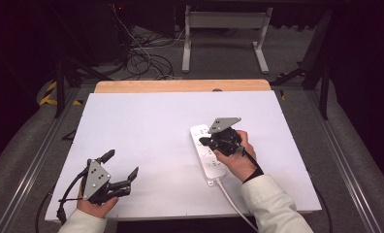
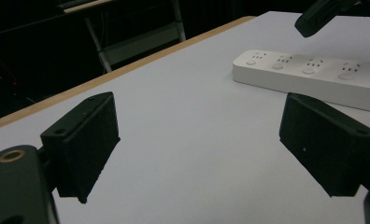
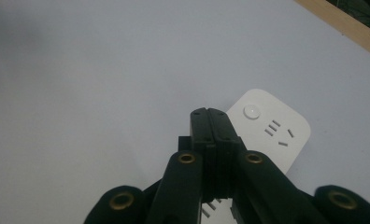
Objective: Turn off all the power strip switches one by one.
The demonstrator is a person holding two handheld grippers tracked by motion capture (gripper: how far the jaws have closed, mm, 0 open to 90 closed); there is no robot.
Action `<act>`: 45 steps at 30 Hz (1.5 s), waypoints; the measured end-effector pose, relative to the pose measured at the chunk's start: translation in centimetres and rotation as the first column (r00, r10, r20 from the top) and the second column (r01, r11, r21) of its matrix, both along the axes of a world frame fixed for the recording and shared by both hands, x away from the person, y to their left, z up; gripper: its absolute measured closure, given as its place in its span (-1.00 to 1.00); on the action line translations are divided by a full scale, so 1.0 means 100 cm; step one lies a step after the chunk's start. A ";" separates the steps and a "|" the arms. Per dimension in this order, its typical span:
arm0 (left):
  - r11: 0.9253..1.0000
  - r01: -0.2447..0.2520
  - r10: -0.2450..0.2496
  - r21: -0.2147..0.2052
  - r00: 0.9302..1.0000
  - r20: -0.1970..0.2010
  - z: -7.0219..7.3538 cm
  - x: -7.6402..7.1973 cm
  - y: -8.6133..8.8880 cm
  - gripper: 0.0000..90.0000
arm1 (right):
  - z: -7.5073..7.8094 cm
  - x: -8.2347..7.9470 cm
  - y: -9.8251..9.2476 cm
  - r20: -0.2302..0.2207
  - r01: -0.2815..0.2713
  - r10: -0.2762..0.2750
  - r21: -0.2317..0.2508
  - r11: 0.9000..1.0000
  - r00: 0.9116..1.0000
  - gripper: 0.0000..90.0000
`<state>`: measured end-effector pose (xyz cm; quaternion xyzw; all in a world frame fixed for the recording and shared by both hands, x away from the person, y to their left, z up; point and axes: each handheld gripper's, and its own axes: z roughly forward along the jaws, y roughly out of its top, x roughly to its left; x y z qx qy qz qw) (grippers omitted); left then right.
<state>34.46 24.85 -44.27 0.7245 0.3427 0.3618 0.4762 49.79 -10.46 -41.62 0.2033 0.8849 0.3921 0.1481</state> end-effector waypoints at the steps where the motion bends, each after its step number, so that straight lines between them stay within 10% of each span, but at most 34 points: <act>1: 1.000 0.000 0.000 0.000 1.000 0.000 0.000 0.000 0.000 -0.72 | 0.001 0.002 0.002 -0.007 -0.002 0.002 0.000 1.000 1.000 1.00; 20: 1.000 0.002 -0.002 0.002 1.000 0.003 0.000 0.000 0.000 -0.72 | -0.021 0.036 0.016 -0.095 0.028 -0.034 -0.063 0.998 0.995 1.00; 45: 1.000 0.003 -0.003 0.005 1.000 -0.002 0.000 0.000 0.000 -0.72 | -0.033 0.039 0.020 -0.117 0.032 -0.044 -0.108 0.994 0.992 1.00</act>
